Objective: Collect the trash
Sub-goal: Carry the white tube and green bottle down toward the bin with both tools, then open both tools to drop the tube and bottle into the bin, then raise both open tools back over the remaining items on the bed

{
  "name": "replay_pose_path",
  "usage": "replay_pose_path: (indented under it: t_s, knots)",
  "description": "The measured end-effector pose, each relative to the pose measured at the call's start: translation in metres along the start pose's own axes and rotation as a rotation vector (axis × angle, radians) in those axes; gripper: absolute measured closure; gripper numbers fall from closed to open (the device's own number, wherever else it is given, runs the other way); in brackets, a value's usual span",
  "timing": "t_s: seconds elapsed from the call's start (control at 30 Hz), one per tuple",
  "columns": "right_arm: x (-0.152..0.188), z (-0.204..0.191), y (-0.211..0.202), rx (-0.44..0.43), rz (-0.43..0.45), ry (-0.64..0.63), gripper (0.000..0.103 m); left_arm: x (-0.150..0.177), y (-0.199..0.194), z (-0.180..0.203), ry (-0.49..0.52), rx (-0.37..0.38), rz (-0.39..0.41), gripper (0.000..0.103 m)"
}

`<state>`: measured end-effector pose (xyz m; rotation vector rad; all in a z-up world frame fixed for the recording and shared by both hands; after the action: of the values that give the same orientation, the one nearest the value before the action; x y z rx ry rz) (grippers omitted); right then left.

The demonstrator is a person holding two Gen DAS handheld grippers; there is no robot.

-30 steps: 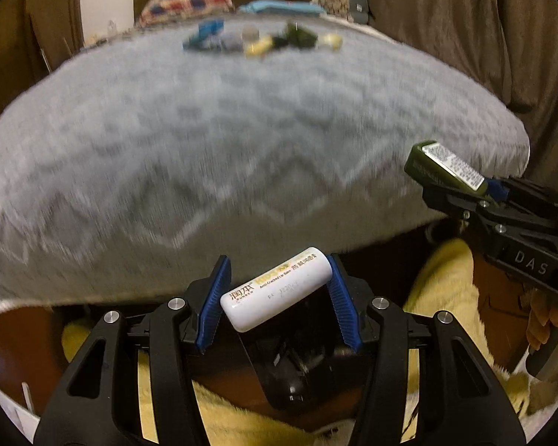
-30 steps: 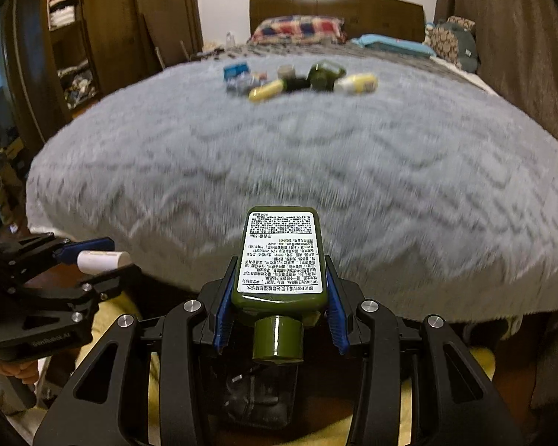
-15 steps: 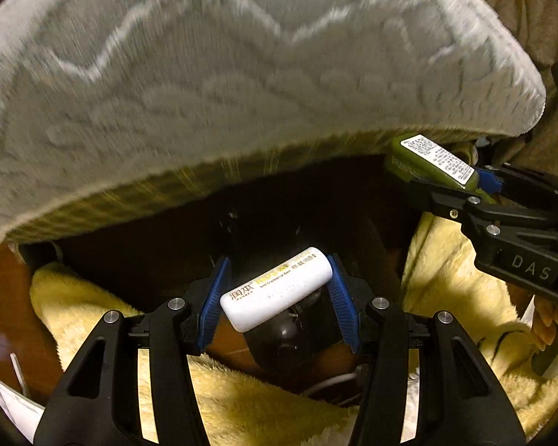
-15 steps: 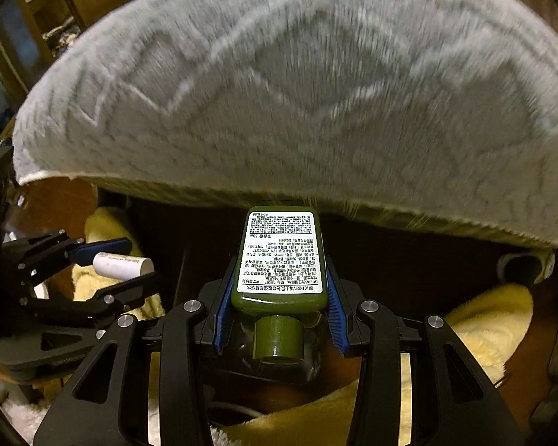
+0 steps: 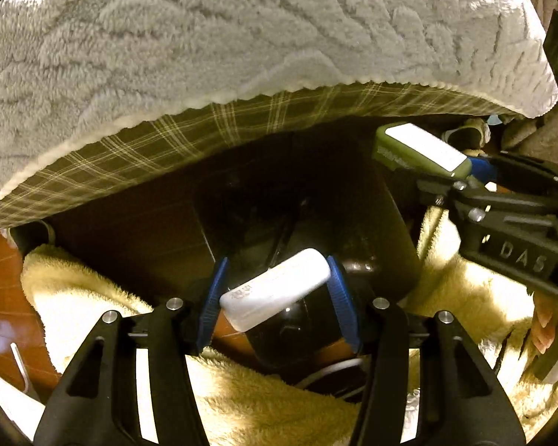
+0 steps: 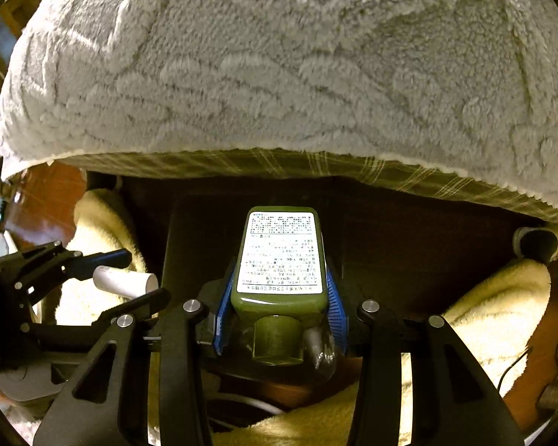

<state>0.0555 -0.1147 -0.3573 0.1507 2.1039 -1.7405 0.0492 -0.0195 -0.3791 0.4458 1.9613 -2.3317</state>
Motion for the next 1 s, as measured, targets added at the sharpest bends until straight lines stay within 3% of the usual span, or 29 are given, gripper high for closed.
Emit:
replay_pose_path:
  t_s: [0.1, 0.33, 0.4, 0.47, 0.5, 0.63, 0.73, 0.9, 1.0]
  knots:
    - [-0.004, 0.008, -0.008, 0.005, 0.021, 0.014, 0.044, -0.001, 0.0, -0.001, -0.003, -0.006, 0.007, 0.043]
    - [-0.022, 0.019, -0.038, -0.003, 0.099, 0.039, 0.04, -0.013, -0.026, -0.003, 0.0, -0.02, 0.067, 0.033]
    - [-0.033, 0.025, -0.06, 0.009, 0.16, 0.045, 0.034, -0.019, -0.041, -0.005, 0.003, -0.022, 0.101, 0.027]
    - [-0.047, 0.033, -0.085, 0.047, 0.238, 0.05, 0.019, -0.031, -0.064, -0.005, 0.008, -0.016, 0.159, 0.024]
    - [-0.057, 0.04, -0.101, 0.078, 0.288, 0.052, 0.017, -0.037, -0.075, -0.006, 0.009, -0.016, 0.187, 0.022]
    - [-0.095, 0.063, -0.155, 0.189, 0.442, 0.055, 0.009, -0.074, -0.127, -0.011, 0.009, -0.025, 0.338, 0.019]
    - [-0.122, 0.074, -0.175, 0.238, 0.499, 0.054, 0.008, -0.106, -0.157, -0.013, 0.014, -0.046, 0.427, 0.017]
    - [-0.172, 0.104, -0.198, 0.31, 0.552, 0.058, 0.008, -0.164, -0.179, -0.012, 0.034, -0.084, 0.507, 0.017]
    - [-0.201, 0.11, -0.191, 0.311, 0.55, 0.069, 0.008, -0.198, -0.176, -0.008, 0.033, -0.075, 0.516, 0.018]
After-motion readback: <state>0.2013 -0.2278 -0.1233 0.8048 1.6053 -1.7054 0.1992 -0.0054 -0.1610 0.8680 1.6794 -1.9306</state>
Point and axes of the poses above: each gripper's, at about its wrist camera, not at the fingertips, and y roughly the way its jaws point, z to its right, x to its underside, the point moved 9 cm from there along y, roughly the way its jaws point, and after that the axes turned 7 degrees about -y, right-handed, at the moved point
